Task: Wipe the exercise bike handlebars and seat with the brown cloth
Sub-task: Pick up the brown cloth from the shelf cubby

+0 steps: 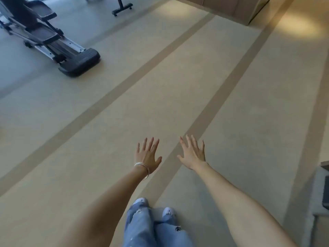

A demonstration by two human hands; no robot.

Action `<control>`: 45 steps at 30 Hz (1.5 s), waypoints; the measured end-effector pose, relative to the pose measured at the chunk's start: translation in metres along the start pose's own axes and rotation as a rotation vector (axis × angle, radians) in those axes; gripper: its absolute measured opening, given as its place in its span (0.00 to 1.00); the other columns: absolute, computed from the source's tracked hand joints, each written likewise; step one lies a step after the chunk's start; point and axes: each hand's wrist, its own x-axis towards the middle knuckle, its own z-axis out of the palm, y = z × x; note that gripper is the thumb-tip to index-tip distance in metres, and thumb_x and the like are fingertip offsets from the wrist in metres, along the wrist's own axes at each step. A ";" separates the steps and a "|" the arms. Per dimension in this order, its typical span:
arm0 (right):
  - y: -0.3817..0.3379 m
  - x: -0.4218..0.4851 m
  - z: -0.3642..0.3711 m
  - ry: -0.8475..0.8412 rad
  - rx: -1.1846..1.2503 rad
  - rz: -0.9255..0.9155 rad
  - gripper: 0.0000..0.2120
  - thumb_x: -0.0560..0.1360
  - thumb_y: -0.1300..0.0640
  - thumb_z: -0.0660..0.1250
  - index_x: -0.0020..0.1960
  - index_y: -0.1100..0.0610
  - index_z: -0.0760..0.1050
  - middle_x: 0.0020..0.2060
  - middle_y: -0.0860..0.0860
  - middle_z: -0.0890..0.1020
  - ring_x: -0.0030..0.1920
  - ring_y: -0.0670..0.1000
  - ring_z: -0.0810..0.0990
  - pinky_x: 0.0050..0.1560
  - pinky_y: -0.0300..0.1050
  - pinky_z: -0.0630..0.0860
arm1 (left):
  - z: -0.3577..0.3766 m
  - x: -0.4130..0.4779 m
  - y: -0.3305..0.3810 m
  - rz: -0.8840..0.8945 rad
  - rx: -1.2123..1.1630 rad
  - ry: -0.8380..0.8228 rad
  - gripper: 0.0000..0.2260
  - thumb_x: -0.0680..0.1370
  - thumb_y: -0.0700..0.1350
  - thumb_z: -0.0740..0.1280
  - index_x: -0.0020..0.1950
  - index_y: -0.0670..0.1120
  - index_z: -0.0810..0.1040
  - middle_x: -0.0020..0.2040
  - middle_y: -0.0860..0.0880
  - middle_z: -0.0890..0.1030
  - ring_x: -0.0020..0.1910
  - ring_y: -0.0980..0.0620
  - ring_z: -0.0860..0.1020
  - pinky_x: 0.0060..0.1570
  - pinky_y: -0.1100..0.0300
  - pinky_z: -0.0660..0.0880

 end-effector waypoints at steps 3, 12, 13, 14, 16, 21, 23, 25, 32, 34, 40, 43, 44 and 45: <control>-0.009 -0.002 0.001 -0.040 -0.011 -0.027 0.34 0.76 0.44 0.58 0.76 0.48 0.45 0.76 0.55 0.52 0.76 0.55 0.48 0.71 0.65 0.44 | -0.001 -0.007 -0.008 -0.011 0.038 -0.032 0.31 0.78 0.60 0.54 0.76 0.54 0.44 0.79 0.51 0.48 0.77 0.46 0.46 0.74 0.44 0.46; 0.012 -0.017 -0.009 0.012 0.059 0.095 0.27 0.76 0.46 0.59 0.73 0.51 0.59 0.73 0.54 0.62 0.73 0.53 0.57 0.70 0.62 0.52 | -0.020 0.016 0.006 0.161 0.048 -0.060 0.29 0.77 0.60 0.56 0.75 0.52 0.54 0.76 0.51 0.59 0.75 0.47 0.56 0.71 0.47 0.55; 0.017 -0.021 -0.011 0.025 0.075 0.132 0.27 0.76 0.46 0.59 0.73 0.51 0.58 0.72 0.54 0.63 0.73 0.53 0.58 0.70 0.62 0.53 | -0.023 0.022 0.011 0.204 0.068 -0.061 0.29 0.77 0.60 0.56 0.75 0.52 0.55 0.75 0.51 0.61 0.74 0.47 0.58 0.71 0.47 0.56; 0.022 -0.026 -0.013 0.042 0.098 0.175 0.27 0.76 0.46 0.59 0.73 0.51 0.58 0.71 0.53 0.64 0.72 0.53 0.59 0.70 0.62 0.53 | -0.027 0.028 0.018 0.252 0.090 -0.057 0.28 0.77 0.60 0.56 0.74 0.51 0.56 0.75 0.51 0.62 0.73 0.47 0.59 0.70 0.48 0.57; 0.031 -0.040 -0.016 0.085 0.151 0.263 0.28 0.76 0.47 0.58 0.73 0.50 0.57 0.70 0.52 0.66 0.72 0.52 0.60 0.70 0.61 0.54 | -0.036 0.040 0.033 0.358 0.130 -0.044 0.28 0.77 0.60 0.57 0.74 0.51 0.58 0.73 0.51 0.65 0.72 0.47 0.62 0.68 0.49 0.59; 0.050 -0.089 -0.015 0.159 0.218 0.515 0.28 0.77 0.47 0.57 0.74 0.50 0.54 0.71 0.51 0.65 0.72 0.52 0.59 0.69 0.60 0.53 | -0.056 0.061 0.084 0.665 0.224 0.010 0.28 0.77 0.60 0.56 0.74 0.52 0.57 0.73 0.51 0.65 0.72 0.46 0.61 0.70 0.48 0.56; 0.055 -0.111 -0.014 0.182 0.247 0.631 0.28 0.77 0.47 0.57 0.74 0.50 0.54 0.71 0.51 0.65 0.72 0.52 0.59 0.70 0.60 0.53 | -0.060 0.063 0.108 0.784 0.248 0.015 0.28 0.77 0.59 0.56 0.74 0.52 0.57 0.74 0.51 0.64 0.73 0.46 0.59 0.71 0.47 0.55; 0.059 -0.137 -0.010 0.213 0.279 0.747 0.29 0.77 0.47 0.57 0.74 0.50 0.53 0.71 0.51 0.65 0.73 0.51 0.58 0.70 0.61 0.52 | -0.060 0.058 0.134 0.900 0.275 0.013 0.28 0.77 0.60 0.56 0.75 0.52 0.56 0.74 0.51 0.63 0.74 0.46 0.58 0.71 0.47 0.54; 0.060 -0.230 0.020 0.234 0.372 1.053 0.28 0.78 0.46 0.56 0.75 0.49 0.51 0.72 0.50 0.61 0.74 0.52 0.55 0.71 0.61 0.51 | -0.042 0.016 0.213 1.216 0.354 -0.016 0.28 0.77 0.61 0.55 0.75 0.54 0.54 0.76 0.53 0.61 0.75 0.46 0.56 0.72 0.47 0.53; 0.063 -0.255 0.029 0.235 0.391 1.117 0.29 0.78 0.46 0.56 0.75 0.49 0.51 0.73 0.51 0.60 0.74 0.52 0.55 0.71 0.62 0.52 | -0.033 0.000 0.236 1.270 0.367 -0.030 0.28 0.77 0.61 0.55 0.75 0.54 0.54 0.76 0.53 0.61 0.75 0.46 0.56 0.72 0.47 0.52; 0.083 -0.321 0.054 0.241 0.435 1.258 0.29 0.78 0.45 0.55 0.75 0.47 0.49 0.74 0.51 0.60 0.74 0.52 0.56 0.71 0.64 0.51 | -0.009 -0.055 0.304 1.408 0.420 -0.051 0.28 0.77 0.61 0.54 0.75 0.54 0.54 0.76 0.53 0.60 0.75 0.47 0.55 0.72 0.47 0.52; 0.102 -0.356 0.062 0.266 0.457 1.311 0.29 0.78 0.44 0.54 0.75 0.47 0.47 0.73 0.51 0.62 0.74 0.53 0.57 0.71 0.64 0.51 | 0.002 -0.084 0.338 1.457 0.443 -0.057 0.28 0.78 0.61 0.54 0.75 0.54 0.53 0.76 0.52 0.59 0.75 0.46 0.55 0.73 0.47 0.51; 0.108 -0.368 0.065 0.271 0.454 1.325 0.29 0.78 0.44 0.54 0.75 0.47 0.47 0.73 0.51 0.62 0.73 0.53 0.58 0.71 0.64 0.52 | 0.005 -0.094 0.350 1.471 0.448 -0.061 0.28 0.78 0.61 0.54 0.75 0.54 0.53 0.76 0.53 0.59 0.75 0.47 0.54 0.73 0.47 0.51; 0.116 -0.380 0.069 0.274 0.445 1.337 0.29 0.78 0.44 0.54 0.75 0.47 0.47 0.72 0.51 0.63 0.73 0.53 0.58 0.71 0.64 0.52 | 0.008 -0.104 0.362 1.482 0.449 -0.064 0.28 0.78 0.61 0.54 0.75 0.55 0.53 0.76 0.53 0.59 0.75 0.47 0.54 0.73 0.47 0.51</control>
